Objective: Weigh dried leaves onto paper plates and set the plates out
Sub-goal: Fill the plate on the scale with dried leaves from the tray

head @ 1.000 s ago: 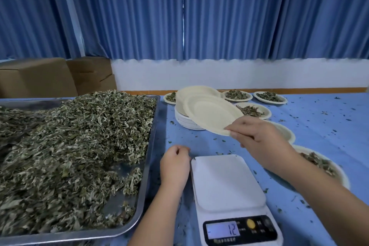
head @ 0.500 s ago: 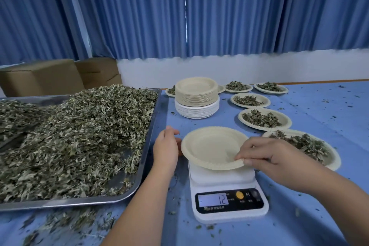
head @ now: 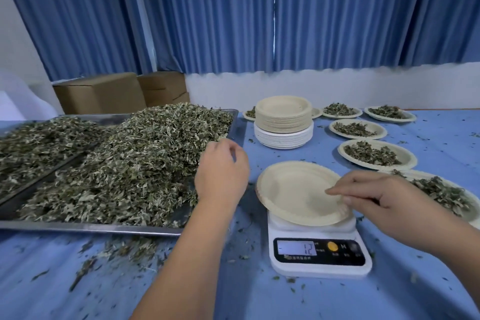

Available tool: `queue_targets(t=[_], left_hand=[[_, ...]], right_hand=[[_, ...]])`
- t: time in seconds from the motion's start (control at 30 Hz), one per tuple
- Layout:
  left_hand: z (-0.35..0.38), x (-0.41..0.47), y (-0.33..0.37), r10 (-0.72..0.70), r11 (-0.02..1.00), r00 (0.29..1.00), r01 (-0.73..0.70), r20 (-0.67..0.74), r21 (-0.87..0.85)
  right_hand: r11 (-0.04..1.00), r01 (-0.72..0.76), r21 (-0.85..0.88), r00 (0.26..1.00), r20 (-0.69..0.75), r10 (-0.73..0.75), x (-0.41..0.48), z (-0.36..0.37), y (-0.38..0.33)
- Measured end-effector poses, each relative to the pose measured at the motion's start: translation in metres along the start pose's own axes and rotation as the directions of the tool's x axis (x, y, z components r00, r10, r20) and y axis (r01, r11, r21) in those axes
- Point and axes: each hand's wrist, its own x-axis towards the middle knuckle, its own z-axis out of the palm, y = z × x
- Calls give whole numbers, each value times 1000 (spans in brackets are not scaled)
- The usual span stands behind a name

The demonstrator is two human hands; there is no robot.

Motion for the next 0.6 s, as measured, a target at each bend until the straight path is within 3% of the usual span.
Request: queue_targets(t=[0.07,0.13,0.23,0.33,0.6], left_hand=[[-15,7,-14,-80,947,993,51,81,317],[-25,11,-25,-320,827,919,152,231,541],[-29,14,-40,-581,717,743,275,331,640],[-26,15,-45,-624,730,664,307,413,611],[-31,17,-39,-576,730,730,256,369,634]], right_hand=[[1000,26,17,998,-62,-25,2,2,-1],[998,41,40,994,-100,-37,4,5,0],[998,43,36,990,-139,-37,5,6,1],[998,44,46,985,-166,-36,5,5,2],[999,-2,40,978,-209,10,5,7,4]])
